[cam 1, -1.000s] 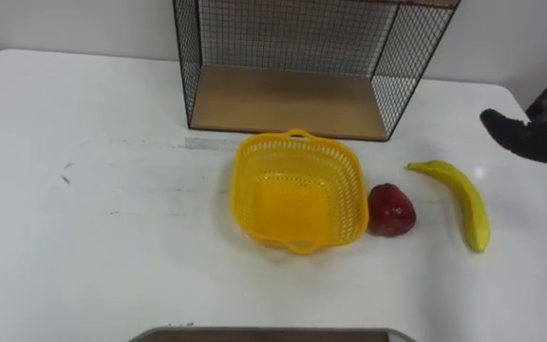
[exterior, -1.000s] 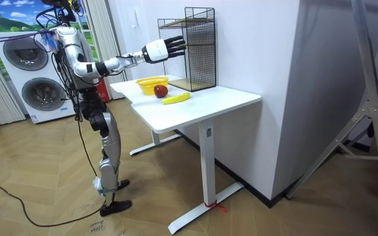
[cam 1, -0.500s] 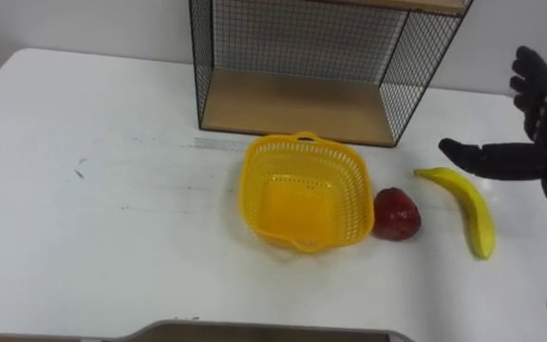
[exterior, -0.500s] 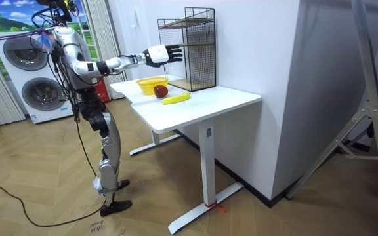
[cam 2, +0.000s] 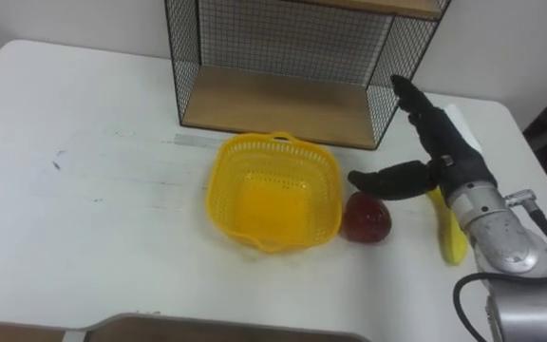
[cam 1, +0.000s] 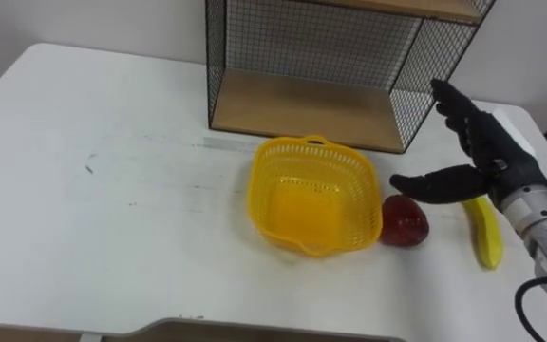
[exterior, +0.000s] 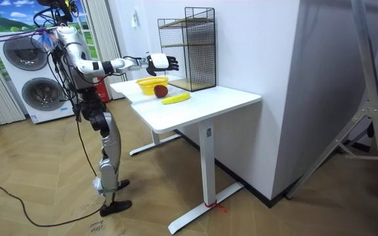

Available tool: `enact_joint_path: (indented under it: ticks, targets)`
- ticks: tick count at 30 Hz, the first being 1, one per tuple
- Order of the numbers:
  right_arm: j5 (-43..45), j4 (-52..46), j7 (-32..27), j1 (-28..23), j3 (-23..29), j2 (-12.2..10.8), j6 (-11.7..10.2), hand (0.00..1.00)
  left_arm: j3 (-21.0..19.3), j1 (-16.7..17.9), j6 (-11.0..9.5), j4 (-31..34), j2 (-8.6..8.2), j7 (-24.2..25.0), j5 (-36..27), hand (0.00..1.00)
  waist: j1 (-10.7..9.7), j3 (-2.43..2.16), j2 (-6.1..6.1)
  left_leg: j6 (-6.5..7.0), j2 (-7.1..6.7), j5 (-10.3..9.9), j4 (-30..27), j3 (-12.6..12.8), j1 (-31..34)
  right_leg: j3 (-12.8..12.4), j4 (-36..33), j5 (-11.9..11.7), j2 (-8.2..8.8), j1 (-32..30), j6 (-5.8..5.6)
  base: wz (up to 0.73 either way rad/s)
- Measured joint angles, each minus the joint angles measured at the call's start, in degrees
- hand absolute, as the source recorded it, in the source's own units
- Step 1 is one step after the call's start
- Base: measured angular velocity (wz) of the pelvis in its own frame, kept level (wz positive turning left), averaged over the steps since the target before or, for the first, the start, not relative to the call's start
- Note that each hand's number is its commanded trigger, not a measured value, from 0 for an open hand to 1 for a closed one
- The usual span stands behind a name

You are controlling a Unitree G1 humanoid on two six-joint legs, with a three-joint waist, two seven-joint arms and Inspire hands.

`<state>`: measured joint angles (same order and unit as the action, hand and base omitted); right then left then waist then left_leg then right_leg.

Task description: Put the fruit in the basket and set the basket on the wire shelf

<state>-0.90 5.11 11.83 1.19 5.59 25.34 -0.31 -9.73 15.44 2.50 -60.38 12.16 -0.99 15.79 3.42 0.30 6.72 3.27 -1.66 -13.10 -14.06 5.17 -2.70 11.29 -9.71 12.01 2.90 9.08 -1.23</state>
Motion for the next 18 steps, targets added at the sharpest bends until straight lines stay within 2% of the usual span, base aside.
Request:
enact_joint_path:
  ticks: [5,8,12,18]
  targets:
    - [3.03,3.97,0.37,-0.44,-1.87,-0.01,0.51,0.00,2.24,-0.55,0.06,-0.44,0.22,-0.04,0.07,0.00,0.03,0.09,-0.14,-0.01,0.00,-0.02,-0.43,-0.25,0.12,-0.09,-0.07,0.00,-0.01,-0.17,0.00,0.03]
    - [3.73,3.98,1.42,-0.79,-2.91,-0.04,0.51,0.00,3.85,-0.85,0.06,-0.43,0.27,-0.07,0.04,0.00,-0.01,0.26,-0.69,-0.01,0.01,-0.03,-0.56,-0.25,0.25,-0.02,-0.08,0.00,-0.03,-0.10,0.00,0.00]
    - [3.74,3.96,2.20,-1.68,-4.25,-0.04,0.51,0.00,4.46,-1.20,0.06,-0.42,0.24,0.02,0.04,0.00,-0.04,0.00,-1.21,-0.01,0.02,-0.03,-0.65,-0.30,0.55,0.15,-0.15,0.00,-0.04,-0.06,0.00,0.00]
    - [3.78,3.97,4.22,-3.08,-4.43,-0.05,0.72,0.00,4.43,-1.10,0.11,-0.28,0.24,0.16,0.03,0.00,-0.01,-0.18,-1.23,0.00,0.00,-0.02,-0.74,-0.34,0.46,0.20,-0.17,-0.01,-0.03,-0.09,0.02,0.00]
